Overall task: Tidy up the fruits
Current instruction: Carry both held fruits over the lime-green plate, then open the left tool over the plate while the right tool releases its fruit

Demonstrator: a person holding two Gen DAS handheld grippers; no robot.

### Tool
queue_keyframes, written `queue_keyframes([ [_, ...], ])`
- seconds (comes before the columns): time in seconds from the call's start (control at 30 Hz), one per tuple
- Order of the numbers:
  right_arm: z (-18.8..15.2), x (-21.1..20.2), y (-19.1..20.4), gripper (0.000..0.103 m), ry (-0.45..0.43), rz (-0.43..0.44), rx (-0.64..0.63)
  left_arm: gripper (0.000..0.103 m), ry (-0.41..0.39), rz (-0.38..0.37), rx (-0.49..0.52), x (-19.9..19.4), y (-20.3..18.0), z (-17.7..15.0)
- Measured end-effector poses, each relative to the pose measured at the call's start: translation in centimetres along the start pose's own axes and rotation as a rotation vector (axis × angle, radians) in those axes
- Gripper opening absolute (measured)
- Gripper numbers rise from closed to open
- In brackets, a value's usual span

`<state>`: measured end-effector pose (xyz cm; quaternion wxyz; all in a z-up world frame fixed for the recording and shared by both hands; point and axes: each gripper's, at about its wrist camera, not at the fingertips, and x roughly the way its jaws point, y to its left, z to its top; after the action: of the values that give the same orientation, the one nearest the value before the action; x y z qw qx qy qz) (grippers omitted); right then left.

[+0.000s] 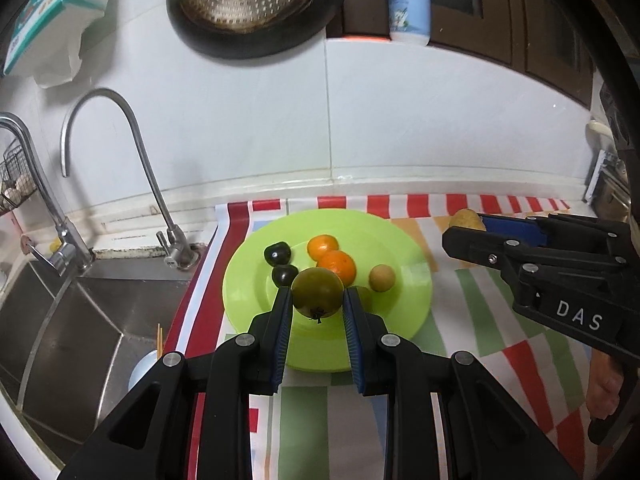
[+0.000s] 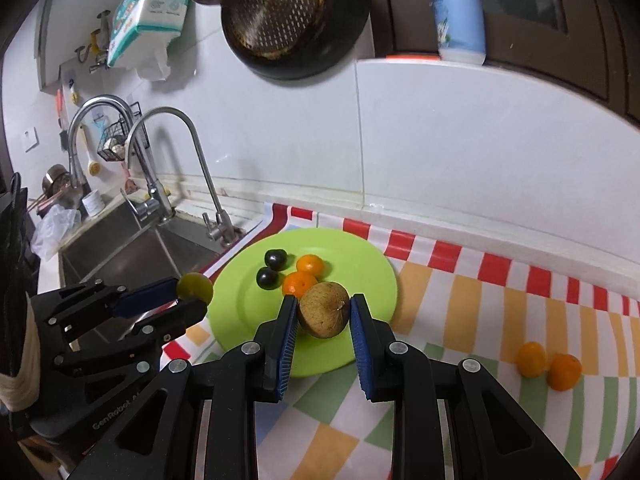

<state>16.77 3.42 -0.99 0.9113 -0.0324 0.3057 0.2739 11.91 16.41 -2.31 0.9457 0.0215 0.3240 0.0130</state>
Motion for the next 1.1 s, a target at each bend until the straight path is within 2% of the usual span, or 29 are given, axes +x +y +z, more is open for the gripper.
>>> queue_keyframes([
  [0.37, 0.8, 6.2, -1.1, 0.027, 0.064, 0.023, -0.004, 0.026, 0.059, 0.019, -0.012, 5.1, 0.5, 0.2],
  [0.63, 1.1, 8.9, -1.9, 0.027, 0.084, 0.037, 0.001, 0.027, 0.081, 0.015, -0.019, 7.1, 0.8, 0.3],
  [0.77, 1.2, 8.8, -2.0, 0.031, 0.077, 0.025, -0.002, 0.035, 0.073, 0.034, -0.025, 6.8, 1.0, 0.4],
  [0.87, 1.2, 8.1, -2.0, 0.033, 0.064, 0.011, 0.0, 0.036, 0.063, 0.04, -0.031, 6.0, 1.1, 0.5],
  [1.1, 1.0, 4.3, -1.9, 0.033, 0.019, -0.022, 0.012, 0.041, 0.018, 0.024, -0.046, 2.8, 0.6, 0.8],
])
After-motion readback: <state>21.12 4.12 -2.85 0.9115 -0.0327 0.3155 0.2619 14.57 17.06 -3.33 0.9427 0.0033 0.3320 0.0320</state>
